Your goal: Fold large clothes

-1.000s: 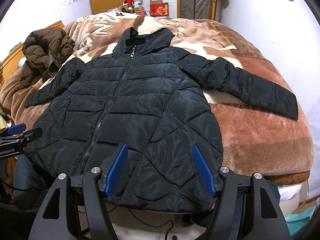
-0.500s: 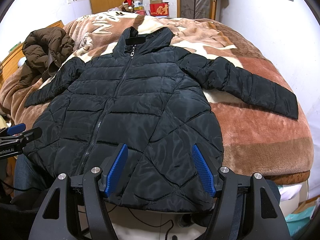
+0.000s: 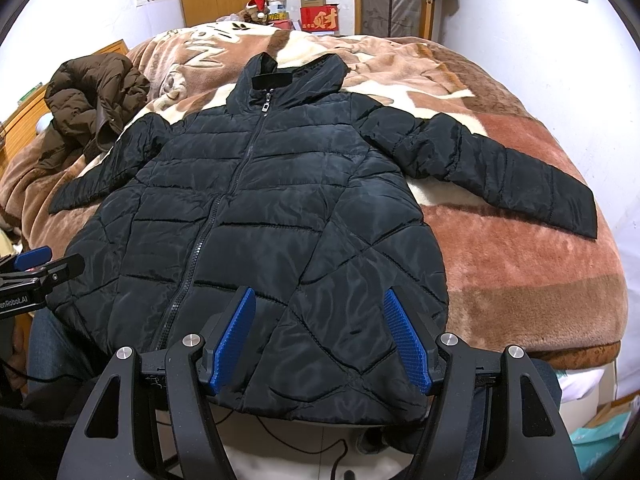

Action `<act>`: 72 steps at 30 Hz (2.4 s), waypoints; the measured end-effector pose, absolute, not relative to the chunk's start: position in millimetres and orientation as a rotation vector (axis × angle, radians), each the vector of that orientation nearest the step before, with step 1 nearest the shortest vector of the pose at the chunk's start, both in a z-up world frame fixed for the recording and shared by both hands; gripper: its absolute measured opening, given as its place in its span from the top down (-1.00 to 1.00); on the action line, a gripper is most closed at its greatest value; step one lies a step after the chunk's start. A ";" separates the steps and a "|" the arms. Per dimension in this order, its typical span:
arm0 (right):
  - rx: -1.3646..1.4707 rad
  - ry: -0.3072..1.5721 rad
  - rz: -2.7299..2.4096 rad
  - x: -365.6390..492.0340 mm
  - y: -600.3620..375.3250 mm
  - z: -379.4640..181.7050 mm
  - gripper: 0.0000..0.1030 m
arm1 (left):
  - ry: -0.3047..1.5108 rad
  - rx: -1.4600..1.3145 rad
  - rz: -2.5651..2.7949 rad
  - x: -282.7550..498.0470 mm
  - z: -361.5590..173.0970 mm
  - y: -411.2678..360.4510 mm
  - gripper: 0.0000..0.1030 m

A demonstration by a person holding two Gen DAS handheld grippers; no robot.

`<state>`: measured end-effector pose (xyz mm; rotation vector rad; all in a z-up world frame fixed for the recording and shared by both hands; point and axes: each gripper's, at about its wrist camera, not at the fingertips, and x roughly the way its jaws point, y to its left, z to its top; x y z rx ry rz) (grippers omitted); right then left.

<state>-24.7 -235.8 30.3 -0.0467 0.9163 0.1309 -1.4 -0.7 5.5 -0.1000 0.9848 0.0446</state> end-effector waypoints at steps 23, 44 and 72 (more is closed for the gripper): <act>-0.038 0.907 0.186 -4.7 -223.4 24.8 -0.31 | 1.002 -0.125 0.045 14.1 -7.7 6.6 -0.98; -0.137 0.903 0.311 111.9 -156.6 19.3 -0.43 | 0.921 -0.312 0.328 100.4 -28.9 168.1 -0.82; -0.174 1.031 0.219 195.3 -160.8 -47.2 -0.43 | 0.850 -0.624 0.638 157.2 -125.3 359.5 0.04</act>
